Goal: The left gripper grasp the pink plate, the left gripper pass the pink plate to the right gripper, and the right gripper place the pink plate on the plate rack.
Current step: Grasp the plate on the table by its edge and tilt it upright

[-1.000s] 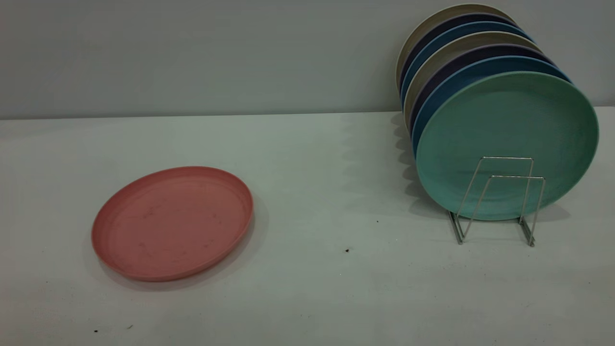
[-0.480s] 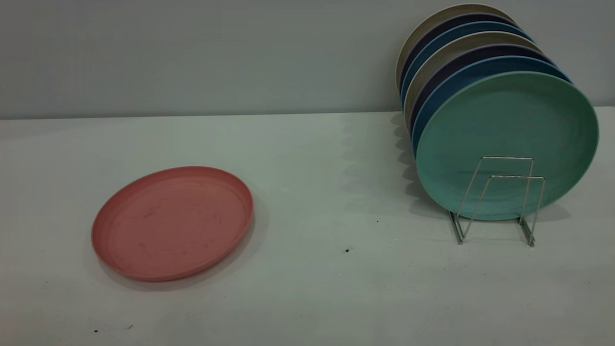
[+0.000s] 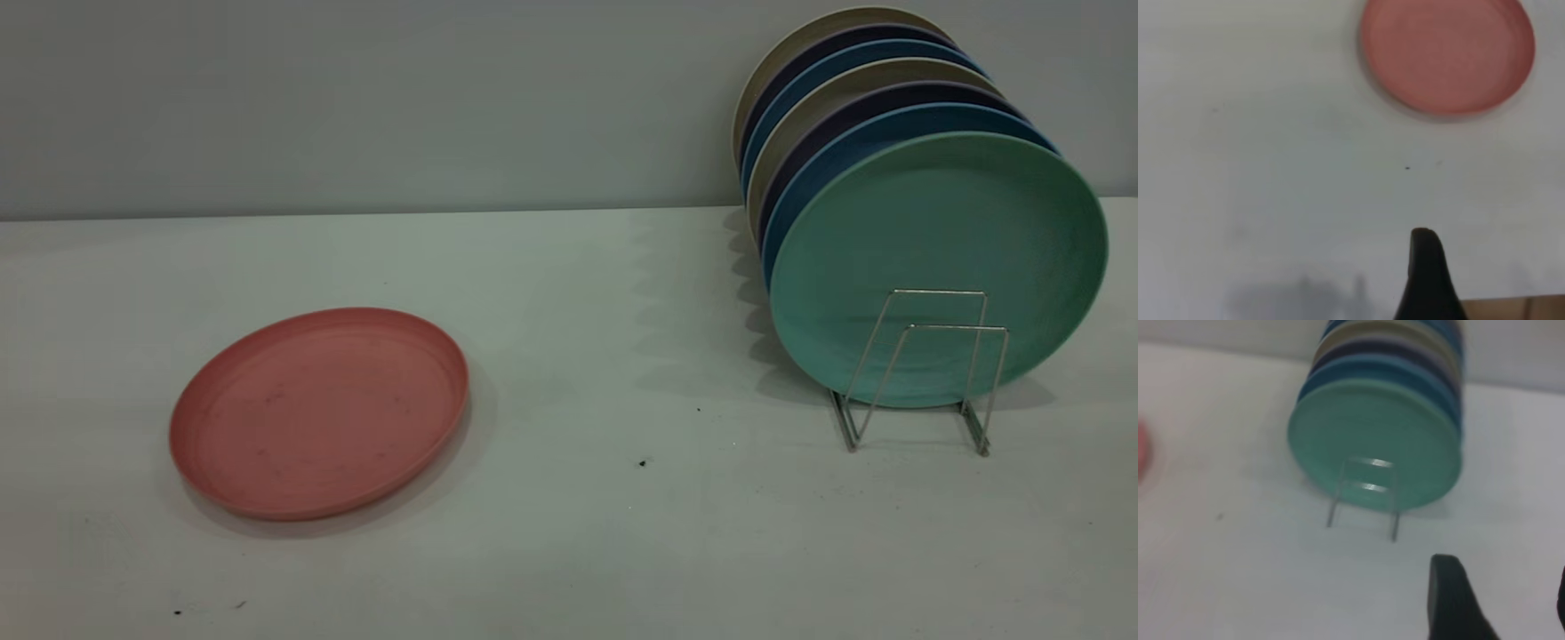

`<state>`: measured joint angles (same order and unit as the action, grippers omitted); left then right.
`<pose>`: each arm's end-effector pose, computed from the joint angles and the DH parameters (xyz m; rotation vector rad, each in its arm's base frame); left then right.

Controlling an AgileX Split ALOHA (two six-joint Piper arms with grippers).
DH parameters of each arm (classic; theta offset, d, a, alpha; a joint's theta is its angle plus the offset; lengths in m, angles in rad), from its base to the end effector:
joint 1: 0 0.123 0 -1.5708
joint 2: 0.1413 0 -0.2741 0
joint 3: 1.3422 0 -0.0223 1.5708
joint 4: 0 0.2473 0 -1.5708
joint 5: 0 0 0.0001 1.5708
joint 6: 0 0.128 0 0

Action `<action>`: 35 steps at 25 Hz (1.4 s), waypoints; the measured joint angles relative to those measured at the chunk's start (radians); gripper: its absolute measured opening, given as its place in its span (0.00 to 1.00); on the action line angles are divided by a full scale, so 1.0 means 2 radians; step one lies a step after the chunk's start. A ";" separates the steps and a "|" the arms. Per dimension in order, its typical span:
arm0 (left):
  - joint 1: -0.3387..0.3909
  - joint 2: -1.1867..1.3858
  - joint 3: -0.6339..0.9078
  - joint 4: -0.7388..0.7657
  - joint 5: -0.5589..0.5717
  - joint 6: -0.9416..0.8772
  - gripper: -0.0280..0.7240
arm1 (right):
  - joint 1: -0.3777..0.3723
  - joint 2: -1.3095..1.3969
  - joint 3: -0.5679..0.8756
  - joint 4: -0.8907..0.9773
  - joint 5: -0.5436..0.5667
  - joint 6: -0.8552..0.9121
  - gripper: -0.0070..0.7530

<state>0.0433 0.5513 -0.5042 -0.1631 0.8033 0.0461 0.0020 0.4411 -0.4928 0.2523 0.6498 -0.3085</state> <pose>0.1282 -0.0094 0.2429 -0.0702 2.3244 -0.1485 0.1241 0.0196 0.2699 -0.2043 2.0511 0.0923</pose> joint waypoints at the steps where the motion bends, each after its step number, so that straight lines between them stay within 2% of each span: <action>1: 0.000 0.026 0.000 -0.010 -0.018 0.004 0.75 | 0.000 0.021 0.000 0.018 -0.004 -0.019 0.53; 5: 0.000 0.140 0.000 -0.094 -0.078 0.070 0.75 | 0.000 0.081 0.000 0.099 -0.008 -0.100 0.53; 13: 0.000 0.372 -0.010 -0.351 -0.168 0.322 0.75 | 0.000 0.132 0.000 0.223 -0.014 -0.214 0.53; 16: 0.000 0.448 -0.035 -0.420 -0.177 0.392 0.75 | 0.000 0.143 0.000 0.245 -0.017 -0.235 0.53; 19: 0.006 0.508 -0.066 -0.456 -0.181 0.423 0.75 | 0.000 0.152 0.000 0.253 -0.018 -0.245 0.53; 21: 0.024 0.543 -0.082 -0.463 -0.181 0.428 0.75 | 0.000 0.158 0.000 0.256 -0.020 -0.247 0.53; 26: 0.099 0.605 -0.093 -0.494 -0.175 0.453 0.75 | 0.000 0.168 0.000 0.259 -0.022 -0.248 0.53; 28: 0.115 0.624 -0.093 -0.526 -0.173 0.479 0.75 | 0.000 0.170 0.000 0.260 -0.023 -0.248 0.53; 35: 0.121 0.696 -0.096 -0.657 -0.172 0.582 0.75 | 0.000 0.172 0.000 0.261 -0.029 -0.251 0.53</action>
<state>0.2856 1.9428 -0.6956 -1.4772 0.4597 1.2096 0.0020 0.7849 -0.4928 0.7739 0.5928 -0.8102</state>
